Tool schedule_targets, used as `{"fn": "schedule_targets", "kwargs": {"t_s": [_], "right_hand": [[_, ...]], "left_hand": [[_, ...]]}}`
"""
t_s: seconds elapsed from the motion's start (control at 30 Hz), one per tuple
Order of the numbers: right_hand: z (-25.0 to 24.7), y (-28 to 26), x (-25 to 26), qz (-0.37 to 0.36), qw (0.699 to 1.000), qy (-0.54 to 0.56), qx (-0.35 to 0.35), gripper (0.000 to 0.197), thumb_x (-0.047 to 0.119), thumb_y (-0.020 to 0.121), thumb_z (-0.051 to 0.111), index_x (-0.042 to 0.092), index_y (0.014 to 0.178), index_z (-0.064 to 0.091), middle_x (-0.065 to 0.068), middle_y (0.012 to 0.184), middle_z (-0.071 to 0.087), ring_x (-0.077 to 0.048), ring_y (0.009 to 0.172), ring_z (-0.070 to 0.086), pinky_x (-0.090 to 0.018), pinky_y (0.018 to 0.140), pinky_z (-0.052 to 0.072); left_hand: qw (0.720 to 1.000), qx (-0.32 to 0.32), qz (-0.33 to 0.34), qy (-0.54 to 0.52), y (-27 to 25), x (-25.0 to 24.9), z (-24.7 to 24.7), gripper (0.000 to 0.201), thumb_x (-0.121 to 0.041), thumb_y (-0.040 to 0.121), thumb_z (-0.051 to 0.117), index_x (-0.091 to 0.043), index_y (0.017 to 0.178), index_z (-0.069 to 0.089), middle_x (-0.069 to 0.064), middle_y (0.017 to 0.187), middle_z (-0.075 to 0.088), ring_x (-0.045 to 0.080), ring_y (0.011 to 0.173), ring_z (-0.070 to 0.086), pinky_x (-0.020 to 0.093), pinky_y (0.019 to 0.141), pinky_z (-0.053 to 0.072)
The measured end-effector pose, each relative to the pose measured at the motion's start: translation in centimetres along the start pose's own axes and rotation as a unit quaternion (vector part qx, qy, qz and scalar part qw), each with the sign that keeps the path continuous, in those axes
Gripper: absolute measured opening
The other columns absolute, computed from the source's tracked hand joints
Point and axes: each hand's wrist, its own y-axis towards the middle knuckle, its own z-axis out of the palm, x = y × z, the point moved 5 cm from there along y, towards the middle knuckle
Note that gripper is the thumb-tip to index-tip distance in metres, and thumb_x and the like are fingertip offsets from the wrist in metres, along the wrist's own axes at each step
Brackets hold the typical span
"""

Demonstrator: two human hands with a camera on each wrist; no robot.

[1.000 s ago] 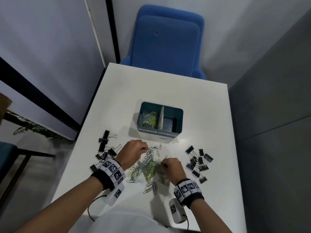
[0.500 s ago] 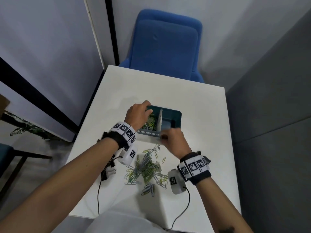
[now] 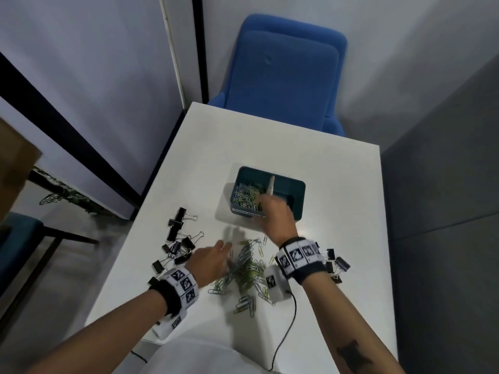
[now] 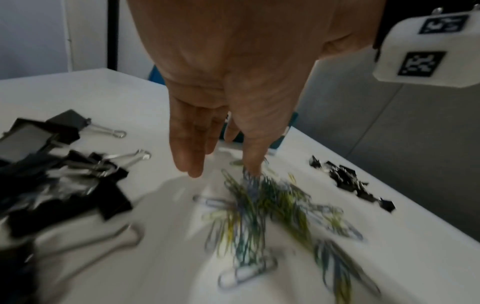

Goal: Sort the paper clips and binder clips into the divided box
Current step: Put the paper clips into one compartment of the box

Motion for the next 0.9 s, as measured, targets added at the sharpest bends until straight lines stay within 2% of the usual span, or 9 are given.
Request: {"fn": "schedule_targets", "kwargs": {"t_s": [0.07, 0.13, 0.2, 0.3, 0.47, 0.57, 0.67, 0.83, 0.9], "right_hand": [[3.5, -3.0, -1.6, 0.007, 0.994, -0.028, 0.103, 0.039, 0.015, 0.08, 0.075, 0.015, 0.117, 0.061, -0.005, 0.116, 0.062, -0.023, 0.103, 0.062, -0.036, 0.085, 0.055], [6.7, -5.9, -4.1, 0.06, 0.973, -0.069, 0.211, 0.062, 0.019, 0.078, 0.075, 0.018, 0.133, 0.046, -0.008, 0.135, 0.045, -0.028, 0.117, 0.051, -0.039, 0.091, 0.052], [8.5, -7.8, -6.6, 0.123, 0.956, -0.092, 0.251, 0.077, 0.031, 0.074, 0.078, 0.023, 0.137, 0.033, -0.012, 0.14, 0.031, -0.032, 0.123, 0.041, -0.046, 0.092, 0.051], [9.5, -9.1, -7.6, 0.142, 0.959, -0.083, 0.232, 0.082, 0.042, 0.071, 0.08, 0.025, 0.135, 0.031, -0.011, 0.136, 0.028, -0.032, 0.123, 0.035, -0.047, 0.086, 0.053], [11.6, -10.6, -5.6, 0.094, 0.966, -0.087, 0.225, 0.081, 0.022, 0.063, 0.084, 0.026, 0.128, 0.035, -0.009, 0.132, 0.031, -0.03, 0.115, 0.039, -0.044, 0.075, 0.055], [12.0, -10.9, -4.8, 0.096, 0.97, -0.083, 0.208, 0.067, 0.019, 0.07, 0.079, 0.019, 0.126, 0.042, -0.009, 0.127, 0.037, -0.029, 0.112, 0.043, -0.042, 0.074, 0.055], [11.9, -10.9, -4.9, 0.097, 0.976, -0.069, 0.182, 0.044, 0.012, 0.077, 0.069, 0.015, 0.117, 0.051, -0.009, 0.119, 0.045, -0.03, 0.104, 0.051, -0.039, 0.067, 0.052], [11.1, -11.0, -5.4, 0.106, 0.979, -0.053, 0.167, 0.026, -0.002, 0.079, 0.059, 0.007, 0.103, 0.059, -0.012, 0.104, 0.056, -0.035, 0.087, 0.059, -0.034, 0.065, 0.04], [10.7, -11.2, -5.6, 0.112, 0.98, -0.048, 0.16, 0.022, -0.005, 0.076, 0.058, 0.007, 0.095, 0.061, -0.012, 0.097, 0.06, -0.034, 0.085, 0.06, -0.034, 0.066, 0.044]], "left_hand": [[0.998, 0.055, -0.007, 0.016, -1.1, 0.4, 2.3, 0.08, -0.036, 0.086, 0.065, -0.009, 0.147, 0.02, 0.015, 0.14, 0.036, 0.027, 0.099, 0.061, 0.035, 0.073, 0.051], [0.994, 0.101, -0.025, -0.011, -1.8, 1.1, 4.4, 0.101, -0.04, 0.082, 0.07, -0.01, 0.151, 0.003, 0.019, 0.152, 0.016, 0.033, 0.119, 0.051, 0.039, 0.09, 0.048], [0.993, 0.108, -0.036, -0.039, -2.0, 1.5, 5.6, 0.108, -0.036, 0.08, 0.074, -0.014, 0.152, -0.004, 0.019, 0.152, 0.012, 0.035, 0.121, 0.049, 0.038, 0.091, 0.048], [0.995, 0.074, -0.041, -0.052, -1.5, 1.2, 5.7, 0.1, -0.027, 0.082, 0.074, -0.015, 0.151, 0.003, 0.014, 0.137, 0.029, 0.029, 0.099, 0.057, 0.036, 0.079, 0.051], [0.996, 0.036, -0.033, -0.07, 0.3, -1.0, 4.9, 0.072, -0.019, 0.082, 0.071, -0.013, 0.14, 0.028, 0.01, 0.124, 0.037, 0.027, 0.094, 0.057, 0.035, 0.069, 0.051], [0.997, 0.018, -0.022, -0.067, 0.8, -2.1, 4.5, 0.045, -0.013, 0.085, 0.065, -0.012, 0.124, 0.041, 0.011, 0.119, 0.041, 0.031, 0.09, 0.058, 0.038, 0.067, 0.049], [0.997, 0.009, -0.02, -0.07, 0.8, -2.2, 4.5, 0.036, -0.012, 0.087, 0.062, -0.011, 0.119, 0.045, 0.012, 0.113, 0.048, 0.035, 0.087, 0.061, 0.041, 0.067, 0.047], [0.995, -0.018, -0.015, -0.098, 0.8, -1.8, 3.4, 0.013, -0.009, 0.09, 0.052, -0.012, 0.102, 0.051, 0.01, 0.097, 0.055, 0.034, 0.079, 0.059, 0.035, 0.061, 0.038], [0.992, -0.035, -0.015, -0.121, 0.7, -1.5, 2.7, 0.007, -0.009, 0.092, 0.054, -0.013, 0.098, 0.055, 0.008, 0.093, 0.057, 0.031, 0.076, 0.06, 0.035, 0.062, 0.043]]}}
